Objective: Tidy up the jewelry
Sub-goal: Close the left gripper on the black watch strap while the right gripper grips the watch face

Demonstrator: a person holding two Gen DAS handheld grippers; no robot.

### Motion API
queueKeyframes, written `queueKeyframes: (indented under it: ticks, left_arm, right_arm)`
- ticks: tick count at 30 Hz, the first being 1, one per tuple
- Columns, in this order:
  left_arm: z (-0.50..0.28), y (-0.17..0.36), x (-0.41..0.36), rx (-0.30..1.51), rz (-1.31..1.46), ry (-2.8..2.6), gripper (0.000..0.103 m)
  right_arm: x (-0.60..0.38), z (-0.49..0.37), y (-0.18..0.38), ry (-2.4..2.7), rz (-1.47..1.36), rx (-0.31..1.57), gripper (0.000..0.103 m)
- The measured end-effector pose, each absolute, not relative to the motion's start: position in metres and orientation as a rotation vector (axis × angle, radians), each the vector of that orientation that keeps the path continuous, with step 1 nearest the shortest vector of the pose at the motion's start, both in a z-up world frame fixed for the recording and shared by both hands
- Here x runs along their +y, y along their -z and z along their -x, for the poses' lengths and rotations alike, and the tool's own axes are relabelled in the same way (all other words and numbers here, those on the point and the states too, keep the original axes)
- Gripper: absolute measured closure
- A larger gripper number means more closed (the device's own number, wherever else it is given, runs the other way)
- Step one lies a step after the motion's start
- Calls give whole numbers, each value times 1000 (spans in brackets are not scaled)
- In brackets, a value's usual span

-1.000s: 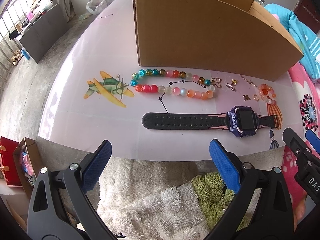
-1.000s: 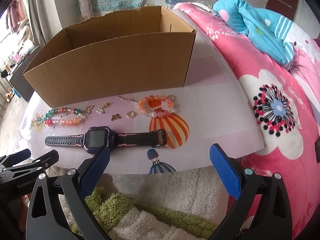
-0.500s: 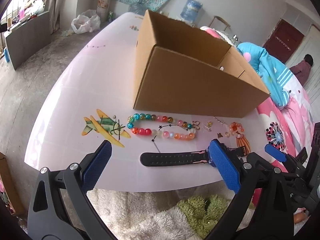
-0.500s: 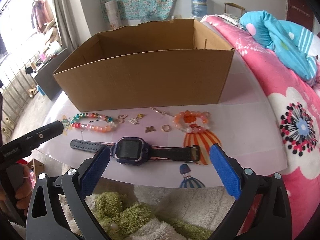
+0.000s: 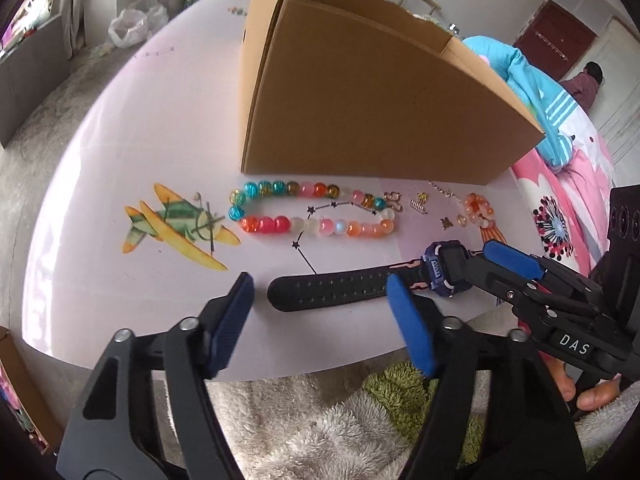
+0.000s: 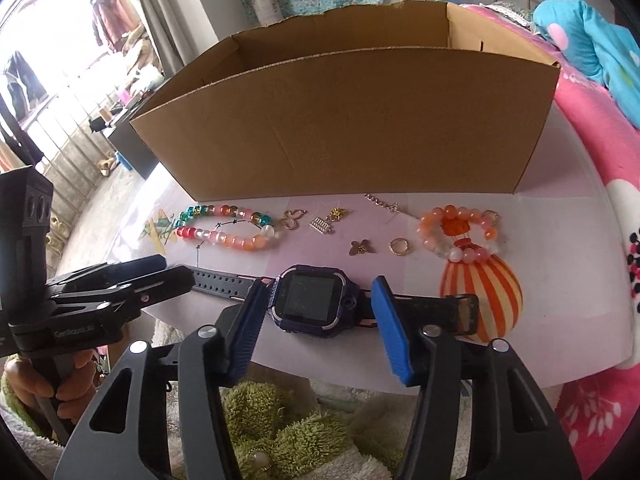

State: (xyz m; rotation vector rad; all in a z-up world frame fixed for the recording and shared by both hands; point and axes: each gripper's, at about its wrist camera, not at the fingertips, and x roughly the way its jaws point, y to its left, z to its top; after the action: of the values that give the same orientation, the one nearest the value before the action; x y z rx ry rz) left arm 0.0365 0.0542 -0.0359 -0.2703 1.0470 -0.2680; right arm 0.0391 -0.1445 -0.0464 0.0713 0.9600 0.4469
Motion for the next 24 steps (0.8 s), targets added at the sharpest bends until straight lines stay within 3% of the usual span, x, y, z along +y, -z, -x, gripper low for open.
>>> queueKeyframes:
  ticks: [2,22,23,24]
  left_arm:
    - [-39,36,53,1049,265,266,42]
    - [-46,36,46,1078,506,396,42]
    - [-47,35,44,1072,508,389,43]
    - [-47,35,44,1069,508,387,51]
  right_arm:
    - [-142,-41,51,-454,-69,976,58]
    - [-151,-36,62,-491,-80,974,58]
    - [-153,-35,63,-494,-80,972,58]
    - [-154,-35,64,-495,-82,971,58]
